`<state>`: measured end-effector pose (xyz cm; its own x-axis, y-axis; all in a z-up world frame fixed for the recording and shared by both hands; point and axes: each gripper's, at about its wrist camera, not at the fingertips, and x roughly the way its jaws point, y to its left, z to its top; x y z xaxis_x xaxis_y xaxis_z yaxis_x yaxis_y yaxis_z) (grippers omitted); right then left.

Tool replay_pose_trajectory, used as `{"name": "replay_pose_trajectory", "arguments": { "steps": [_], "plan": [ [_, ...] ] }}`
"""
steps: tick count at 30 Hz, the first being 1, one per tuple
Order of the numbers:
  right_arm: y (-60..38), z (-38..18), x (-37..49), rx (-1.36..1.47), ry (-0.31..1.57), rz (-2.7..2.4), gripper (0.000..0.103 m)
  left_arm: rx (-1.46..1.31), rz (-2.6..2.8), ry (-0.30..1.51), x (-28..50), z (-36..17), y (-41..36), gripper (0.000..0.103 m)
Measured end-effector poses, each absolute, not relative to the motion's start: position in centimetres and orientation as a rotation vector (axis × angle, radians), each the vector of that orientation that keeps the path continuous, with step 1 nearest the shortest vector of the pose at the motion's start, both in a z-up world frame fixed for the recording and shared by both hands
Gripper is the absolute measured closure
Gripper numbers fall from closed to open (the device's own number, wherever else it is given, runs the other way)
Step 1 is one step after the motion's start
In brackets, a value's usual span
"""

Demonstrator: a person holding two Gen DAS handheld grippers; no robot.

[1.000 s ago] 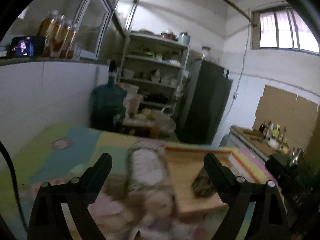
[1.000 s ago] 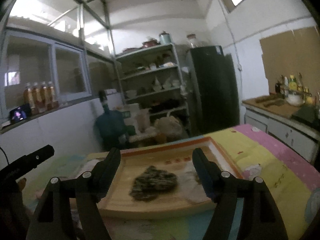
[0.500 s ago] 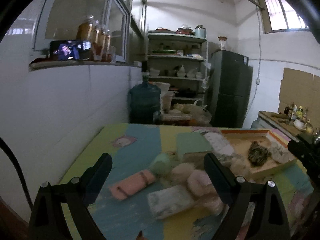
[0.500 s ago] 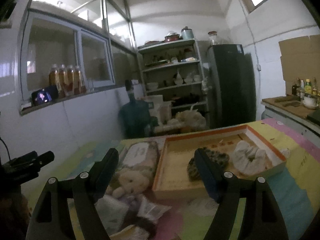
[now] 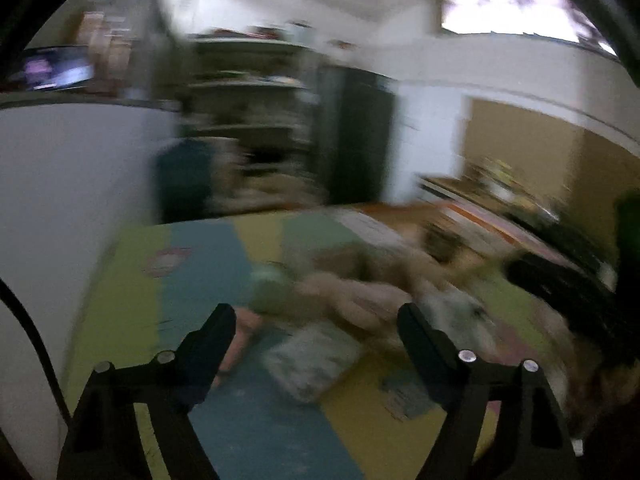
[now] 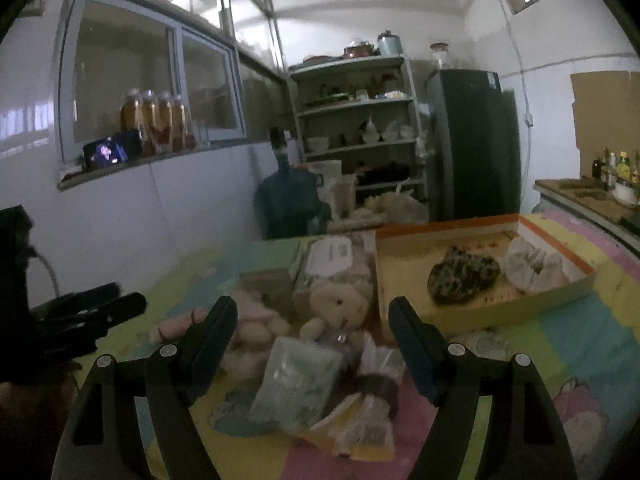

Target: Organize soft objects

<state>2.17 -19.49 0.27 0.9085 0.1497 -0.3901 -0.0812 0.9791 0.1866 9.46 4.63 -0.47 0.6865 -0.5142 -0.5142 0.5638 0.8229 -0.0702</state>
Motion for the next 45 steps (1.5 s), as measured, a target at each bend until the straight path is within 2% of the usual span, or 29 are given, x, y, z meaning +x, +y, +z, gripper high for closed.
{"name": "replay_pose_trajectory", "arguments": {
  "steps": [5, 13, 14, 15, 22, 26, 30, 32, 34, 37, 45],
  "plan": [
    [-19.3, 0.2, 1.8, 0.159, 0.416, 0.101, 0.024, 0.294, -0.784, 0.586, 11.0, -2.0, 3.2, 0.023],
    [-19.2, 0.1, 1.7, 0.15, 0.423, 0.075, 0.024, 0.425, -0.962, 0.727, 14.8, -4.4, 1.7, 0.025],
    [-19.3, 0.1, 1.7, 0.148, 0.424, 0.073, 0.024, 0.448, -0.968, 0.756, 15.3, -4.9, 1.4, 0.028],
    [-19.4, 0.1, 1.6, 0.146, 0.424, 0.071, 0.024, 0.457, -0.97, 0.78, 15.7, -5.4, 1.3, 0.031],
    [-19.4, -0.6, 1.7, 0.15, 0.447, 0.083, 0.024, 0.457, -0.957, 0.842, 16.9, -6.7, 1.3, 0.033],
    [-18.8, -1.4, 2.2, 0.155, 0.496, 0.138, 0.024, 0.414, -0.902, 0.832, 16.9, -6.9, 1.7, 0.045],
    [-17.7, -2.3, 2.8, 0.144, 0.548, 0.193, 0.024, 0.325, -0.82, 0.816, 16.3, -6.2, 2.9, 0.05],
    [-17.2, -2.7, 3.1, 0.137, 0.568, 0.209, 0.028, 0.265, -0.747, 0.8, 15.4, -5.8, 3.7, 0.051],
    [-16.9, -3.1, 3.6, 0.131, 0.582, 0.205, 0.039, 0.209, -0.701, 0.785, 14.6, -5.7, 4.2, 0.051],
    [-17.0, -3.8, 4.4, 0.147, 0.612, 0.201, 0.049, 0.133, -0.636, 0.736, 12.5, -5.2, 5.4, 0.051],
    [-17.0, -5.0, 5.3, 0.143, 0.664, 0.14, 0.05, 0.003, -0.479, 0.578, 8.1, -3.2, 6.6, 0.051]
  ]
}}
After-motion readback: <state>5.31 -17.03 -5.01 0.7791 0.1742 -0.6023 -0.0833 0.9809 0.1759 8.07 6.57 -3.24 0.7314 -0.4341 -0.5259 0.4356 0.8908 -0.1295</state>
